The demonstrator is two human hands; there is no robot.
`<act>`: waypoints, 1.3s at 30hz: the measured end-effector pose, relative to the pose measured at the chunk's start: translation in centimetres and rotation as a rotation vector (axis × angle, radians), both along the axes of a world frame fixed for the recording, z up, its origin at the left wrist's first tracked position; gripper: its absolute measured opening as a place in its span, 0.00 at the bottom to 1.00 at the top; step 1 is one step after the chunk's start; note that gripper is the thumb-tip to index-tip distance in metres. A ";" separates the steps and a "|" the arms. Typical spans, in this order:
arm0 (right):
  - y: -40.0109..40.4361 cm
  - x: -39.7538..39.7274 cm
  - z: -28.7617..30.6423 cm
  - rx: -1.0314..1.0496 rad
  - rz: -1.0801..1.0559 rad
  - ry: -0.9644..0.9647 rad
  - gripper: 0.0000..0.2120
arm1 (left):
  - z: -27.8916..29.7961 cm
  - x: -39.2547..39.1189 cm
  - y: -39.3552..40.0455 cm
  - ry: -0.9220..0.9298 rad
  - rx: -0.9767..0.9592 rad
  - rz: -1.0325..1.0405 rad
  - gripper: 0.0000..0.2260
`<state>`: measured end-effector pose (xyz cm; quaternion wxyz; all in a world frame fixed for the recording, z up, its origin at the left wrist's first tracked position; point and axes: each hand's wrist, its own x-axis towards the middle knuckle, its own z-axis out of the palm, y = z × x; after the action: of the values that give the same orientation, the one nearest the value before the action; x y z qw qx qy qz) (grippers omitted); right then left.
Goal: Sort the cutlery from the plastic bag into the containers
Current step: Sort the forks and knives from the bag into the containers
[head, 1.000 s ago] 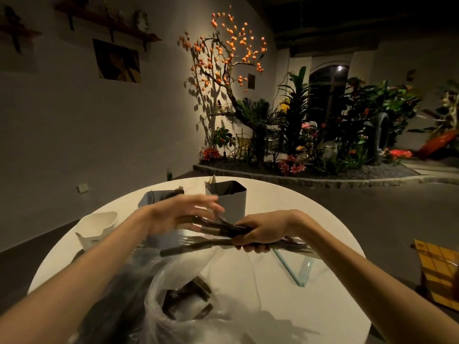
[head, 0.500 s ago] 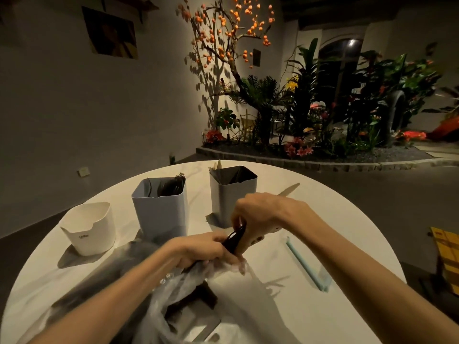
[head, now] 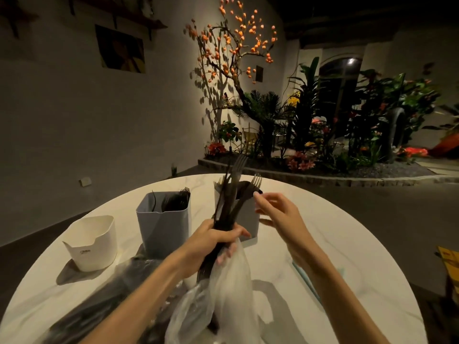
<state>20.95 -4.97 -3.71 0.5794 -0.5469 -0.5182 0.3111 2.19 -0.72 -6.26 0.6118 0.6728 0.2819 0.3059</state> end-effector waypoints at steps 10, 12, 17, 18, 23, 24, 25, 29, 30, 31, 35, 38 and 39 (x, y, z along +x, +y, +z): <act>1.6 -0.5 -3.1 -0.226 0.085 0.184 0.16 | 3.9 -2.3 0.2 -0.011 0.016 0.180 0.10; 1.6 -1.4 -3.7 -0.235 0.138 0.043 0.14 | 5.6 -2.8 0.9 0.016 0.085 0.231 0.09; 0.0 -4.6 -4.9 -0.176 0.546 -0.115 0.14 | 6.9 -3.7 2.9 -0.026 0.095 0.281 0.10; -0.6 -5.0 -5.0 -0.211 0.618 -0.178 0.13 | 6.5 -3.8 2.9 -0.019 0.075 0.266 0.10; -1.9 -5.4 -7.3 -0.379 0.813 -0.717 0.12 | 3.2 -3.6 2.1 0.034 0.005 0.179 0.11; -1.8 -5.1 -7.4 -0.370 0.801 -0.674 0.12 | 2.6 -3.4 2.1 0.029 -0.012 0.164 0.11; -1.3 -4.6 -7.5 -0.331 0.731 -0.597 0.11 | 2.0 -3.2 2.1 0.014 -0.033 0.147 0.12; 2.1 -2.7 -8.0 -0.169 0.125 -0.540 0.13 | 0.1 -2.1 1.9 -0.078 -0.145 0.096 0.13; 2.9 -2.5 -8.6 -0.226 0.020 -0.675 0.17 | -0.4 -1.9 1.8 -0.096 -0.179 0.093 0.13; 3.5 -2.4 -9.4 -0.325 -0.047 -0.830 0.20 | -0.8 -1.6 1.7 -0.108 -0.214 0.085 0.14; 4.3 -2.5 -11.5 -0.531 -0.107 -1.009 0.13 | -2.6 -0.5 0.9 -0.142 -0.312 0.085 0.19; 4.1 -2.2 -12.1 -0.497 -0.043 -0.882 0.14 | -3.7 0.0 0.3 -0.193 -0.374 0.108 0.22; 3.6 -1.8 -11.6 -0.476 -0.011 -0.780 0.11 | -4.2 0.1 0.2 -0.218 -0.398 0.101 0.23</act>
<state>19.11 -1.39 -15.34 0.2007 -0.7439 -0.6087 0.1892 2.29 -0.50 -10.41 0.7431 0.4869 0.3021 0.3456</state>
